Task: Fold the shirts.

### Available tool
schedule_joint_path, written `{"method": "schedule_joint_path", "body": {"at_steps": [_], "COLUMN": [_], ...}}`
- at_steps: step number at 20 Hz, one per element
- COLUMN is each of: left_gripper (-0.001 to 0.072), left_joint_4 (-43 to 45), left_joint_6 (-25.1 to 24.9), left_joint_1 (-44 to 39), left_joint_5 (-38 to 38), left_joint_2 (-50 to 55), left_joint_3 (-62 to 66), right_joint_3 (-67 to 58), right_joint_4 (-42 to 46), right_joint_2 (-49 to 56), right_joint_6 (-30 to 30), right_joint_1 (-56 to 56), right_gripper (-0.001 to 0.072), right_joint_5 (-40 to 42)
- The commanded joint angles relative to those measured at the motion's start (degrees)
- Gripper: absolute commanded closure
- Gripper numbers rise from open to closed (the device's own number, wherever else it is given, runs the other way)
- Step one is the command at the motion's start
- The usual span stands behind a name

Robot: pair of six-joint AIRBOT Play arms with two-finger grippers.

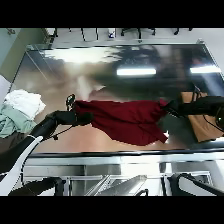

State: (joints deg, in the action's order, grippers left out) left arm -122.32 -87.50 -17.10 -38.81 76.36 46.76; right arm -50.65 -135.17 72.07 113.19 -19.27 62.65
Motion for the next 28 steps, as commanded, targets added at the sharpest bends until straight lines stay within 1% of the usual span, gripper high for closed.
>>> {"method": "schedule_joint_path", "body": {"at_steps": [1, 3, 4, 7, 13, 14, 15, 17, 18, 20, 22, 24, 26, 28], "left_gripper": [0.0693, 0.0693, 0.0693, 0.0693, 0.0693, 0.0693, 0.0693, 0.0693, 0.0693, 0.0694, 0.0694, 0.0694, 0.0694, 0.0693], "left_joint_4": [-0.22, -0.24, -0.24, -0.33, -0.33, -0.33, -0.33, -0.42, -0.42, -0.68, -0.7, -0.74, -0.74, -0.76], "left_joint_6": [-2.51, -3.13, -3.13, -3.1, -3.1, -3.13, -3.13, -3.54, -4.24, -4.22, -4.22, -4.17, -4.15, -2.82], "left_joint_1": [1.57, 1.66, 1.66, 1.66, 1.66, 1.66, 1.66, 1.66, 1.66, 1.66, 1.66, 1.66, 1.66, 1.66], "left_joint_5": [-6.47, -8.11, -8.2, -8.39, -9.07, -9.25, -9.42, -9.86, -9.86, -9.77, -11.26, -13.05, -14.19, -15.15], "left_joint_2": [-0.04, -0.04, -0.04, -0.04, -0.04, -0.04, -0.04, -0.33, -1.33, -5.99, -13.25, -21.24, -27.96, -32.76], "left_joint_3": [3.52, 4.79, 5.2, 5.4, 5.4, 5.4, 5.4, 5.46, 5.46, 6.36, 10.99, 19.17, 29.4, 39.76], "right_joint_3": [-0.15, 1.66, 3.98, 11.5, 13.18, 13.18, 13.18, 13.16, 12.98, 10.78, 4.33, -6.71, -21.09, -35.63], "right_joint_4": [1.11, 2.23, 2.21, 2.14, 1.88, 1.79, 1.05, -3.32, -7.1, -10.49, -10.86, -12.41, -12.07, -8.94], "right_joint_2": [-1.09, -1.11, -1.09, -0.04, 9.29, 10.36, 10.95, 10.58, 9.66, 5.29, -2.64, -12.81, -22.49, -29.51], "right_joint_6": [2.45, 6.97, 9.79, 14.16, 14.6, 14.6, 15.54, 18.14, 20.48, 21.11, 17.44, 13.2, 10.75, 9.7], "right_joint_1": [-6.93, -9.97, -10.16, -8.07, 1.36, 3.08, 4.68, 6.69, 7.02, 6.97, 6.36, 4.55, 2.71, 0.94], "right_gripper": [0.0158, 0.0156, 0.0157, 0.0157, 0.0158, 0.0173, 0.0314, 0.066, 0.0694, 0.0694, 0.0694, 0.0694, 0.0695, 0.0695], "right_joint_5": [9.64, 15.04, 14.88, 6.95, 2.47, 2.4, 2.86, 5.4, 7.37, 10.01, 12.04, 12.22, 8.48, 1.25]}}
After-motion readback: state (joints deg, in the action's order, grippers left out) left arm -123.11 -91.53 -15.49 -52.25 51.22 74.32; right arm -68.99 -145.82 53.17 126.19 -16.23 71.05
